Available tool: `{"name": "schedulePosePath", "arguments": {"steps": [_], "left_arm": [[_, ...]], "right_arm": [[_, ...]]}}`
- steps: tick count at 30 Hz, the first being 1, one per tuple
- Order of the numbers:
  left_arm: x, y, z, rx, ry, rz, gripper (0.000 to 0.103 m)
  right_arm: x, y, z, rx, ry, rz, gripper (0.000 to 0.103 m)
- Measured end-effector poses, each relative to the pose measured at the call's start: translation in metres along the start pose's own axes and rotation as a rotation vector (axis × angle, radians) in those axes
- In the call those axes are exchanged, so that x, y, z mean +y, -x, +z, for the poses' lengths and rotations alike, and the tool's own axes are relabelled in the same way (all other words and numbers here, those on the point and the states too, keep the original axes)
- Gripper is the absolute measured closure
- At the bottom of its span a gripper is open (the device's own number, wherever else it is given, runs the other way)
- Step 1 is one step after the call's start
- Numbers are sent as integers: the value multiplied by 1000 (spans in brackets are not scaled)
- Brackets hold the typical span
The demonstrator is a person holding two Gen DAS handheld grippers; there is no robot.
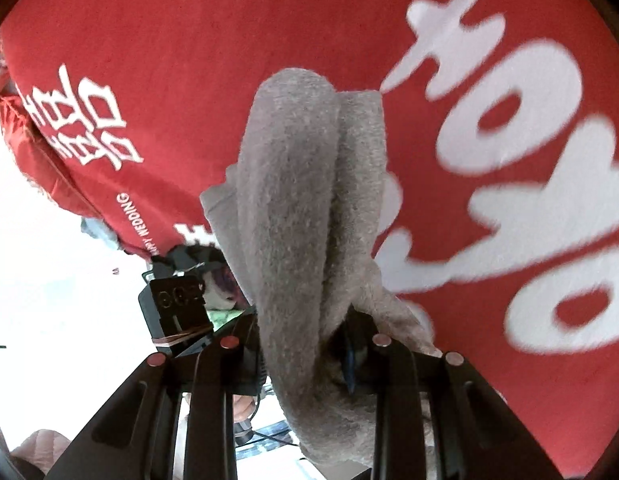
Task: Fold small clothes
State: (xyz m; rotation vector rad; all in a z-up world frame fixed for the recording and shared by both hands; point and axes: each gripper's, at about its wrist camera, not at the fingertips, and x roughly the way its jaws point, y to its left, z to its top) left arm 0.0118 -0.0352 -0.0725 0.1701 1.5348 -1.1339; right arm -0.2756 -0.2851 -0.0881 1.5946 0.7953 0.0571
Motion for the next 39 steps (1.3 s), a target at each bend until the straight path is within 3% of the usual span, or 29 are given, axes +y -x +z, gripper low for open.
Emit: {"name": "schedulePosePath", "arguments": {"steps": [6,8,10,14,16,18,20,22,24,29,32,35,37,39], "left_arm": [[34,10,-30,42,32,63,57],[47,5,-36,47,47,82,57],[57,-3,-42,38,46,133,57],[72,-7,-50,-9,39,237,56],[73,-3,-52,-27,44,266,54],[70,2,-54,-49,30,344,54],[66,9,-57,-65,17,411,54],[68,21,-62,-76,18,406,54],[63,30,-69,-83,5,384,54],[31,24,-83,-62,-60,321,54],[23,5,-90,-23,-69,319,54],[28,-11,-97,5,-46,330,54],[32,-16,-101,10,-37,354,54],[36,-15,-103,20,-25,356,54]], "right_arm": [[-13,-39,-40,62,-68,18,72],[-19,-50,-43,71,-75,-5,72],[-22,-59,-42,74,-37,-83,72],[-19,-55,-27,40,93,-319,72],[-11,-50,-19,25,181,-508,72],[-8,-36,-19,-4,267,-710,72],[0,-28,-21,-33,290,-787,72],[10,-18,-29,-54,298,-779,72],[20,-11,-44,-60,311,-712,76],[39,-27,-82,17,363,-580,87],[38,-49,-100,77,404,-624,88],[17,-62,-102,98,424,-751,88],[-4,-60,-100,106,404,-817,99],[-17,-57,-98,103,375,-811,102]]}}
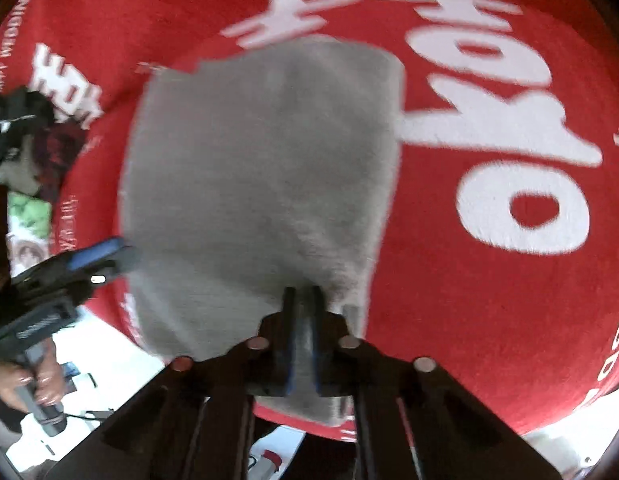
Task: Fold small clothes
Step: 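Lower the sweater bundle onto the cloth and open both grippers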
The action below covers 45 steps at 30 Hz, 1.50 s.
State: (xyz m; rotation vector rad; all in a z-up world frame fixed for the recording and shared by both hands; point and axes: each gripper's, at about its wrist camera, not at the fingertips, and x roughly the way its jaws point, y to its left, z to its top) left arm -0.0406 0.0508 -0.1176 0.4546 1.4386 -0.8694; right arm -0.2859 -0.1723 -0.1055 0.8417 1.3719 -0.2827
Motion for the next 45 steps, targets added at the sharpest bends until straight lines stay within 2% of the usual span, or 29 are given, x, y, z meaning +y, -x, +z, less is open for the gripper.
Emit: {"name": "schedulePosePath", "arguments": {"steps": [4,8,12,17,28,33,34,35,36,37,38,39,41,43,44,45], "left_arm": [[4,0,-2,19,12,5,54],[1,4,-3,27,9,25,54],[-3,9,-4,32,5,32,54],[-6,15,-8,44,3,41,54],[-18,37,-23,80,-16,62,54],[-23,56,-25,80,-18,103,53],[-23,60,-26,78,-16,111,39],[-23,66,-26,63,-8,122,15],[-24,72,-25,40,-1,126,9],[-24,79,-25,10,5,129,8],[-24,85,-24,-7,7,129,8],[-24,87,-23,-9,11,128,8],[-22,93,-20,-13,38,120,7],[-20,95,-18,-4,59,121,0],[-20,97,-17,-3,65,128,0],[-21,98,-16,-3,64,137,0]], "right_arm": [[-4,3,-8,-6,-2,-20,102],[-6,4,-15,29,-48,-70,99],[-18,10,-18,50,-127,-73,99],[-23,24,-18,49,-169,-73,97],[-1,41,-26,67,-196,-64,97],[19,55,-25,62,-176,-61,97],[22,58,-24,58,-169,-61,97],[27,62,-22,52,-159,-63,96],[32,64,-20,47,-150,-66,94],[36,67,-18,41,-142,-70,91],[40,70,-17,34,-136,-74,77],[44,74,-15,23,-130,-80,54],[53,81,-11,-7,-121,-90,31],[60,85,-6,-27,-110,-99,29],[61,87,-5,-36,-104,-107,26],[65,90,-3,-51,-95,-123,20]]}}
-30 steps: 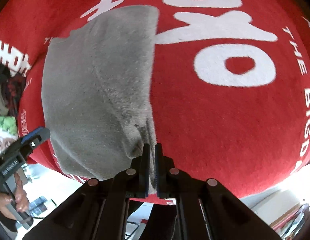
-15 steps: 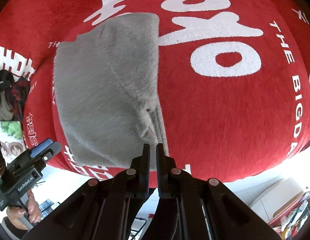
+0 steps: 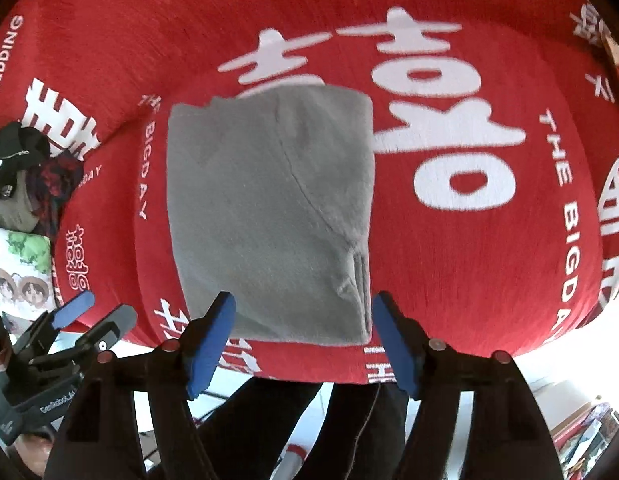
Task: Fold small clothes
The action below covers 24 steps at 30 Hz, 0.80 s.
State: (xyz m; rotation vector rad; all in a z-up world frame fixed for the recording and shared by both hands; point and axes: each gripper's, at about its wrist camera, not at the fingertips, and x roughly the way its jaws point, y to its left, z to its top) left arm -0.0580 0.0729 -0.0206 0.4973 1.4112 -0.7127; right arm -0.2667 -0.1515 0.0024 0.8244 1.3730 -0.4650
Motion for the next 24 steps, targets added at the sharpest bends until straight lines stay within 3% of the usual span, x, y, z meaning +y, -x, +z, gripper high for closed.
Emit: {"name": "schedulePosePath", "arguments": {"steps": [2,6,24], "left_arm": [[-1,3,1,-8,-4,24,0],[0,9,2,-15,1,34,0],[10,24,6,-29,37,74,0]], "right_arm": [[3,6,1,-25,14,-23,19],[8,14,2,-46,39,-81,1],[21,28,3,-56,39,-142,1]]}}
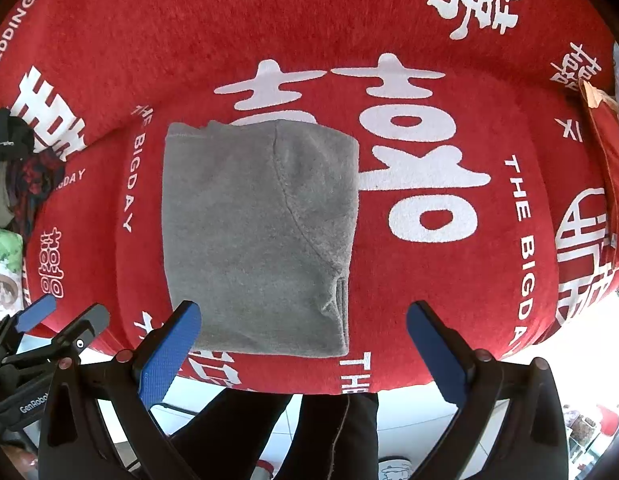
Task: Fold small clothes
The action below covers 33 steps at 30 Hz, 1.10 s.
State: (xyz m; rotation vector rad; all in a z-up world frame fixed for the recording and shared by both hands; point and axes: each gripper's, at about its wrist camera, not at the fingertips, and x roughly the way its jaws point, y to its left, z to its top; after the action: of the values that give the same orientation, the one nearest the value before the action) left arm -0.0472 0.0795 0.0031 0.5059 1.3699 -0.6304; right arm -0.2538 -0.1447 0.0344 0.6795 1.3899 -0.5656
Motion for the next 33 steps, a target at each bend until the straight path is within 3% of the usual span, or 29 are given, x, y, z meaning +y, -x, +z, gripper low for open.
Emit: {"name": "schedulePosePath", "arguments": {"steps": [7,33], "left_arm": [[2,0,3,22,24,-20,0],[4,7,9,3,24,21,0]], "right_arm": [[3,5,2,-16,16,-23,1],[8,12,5,-37,46,-57,1]]}}
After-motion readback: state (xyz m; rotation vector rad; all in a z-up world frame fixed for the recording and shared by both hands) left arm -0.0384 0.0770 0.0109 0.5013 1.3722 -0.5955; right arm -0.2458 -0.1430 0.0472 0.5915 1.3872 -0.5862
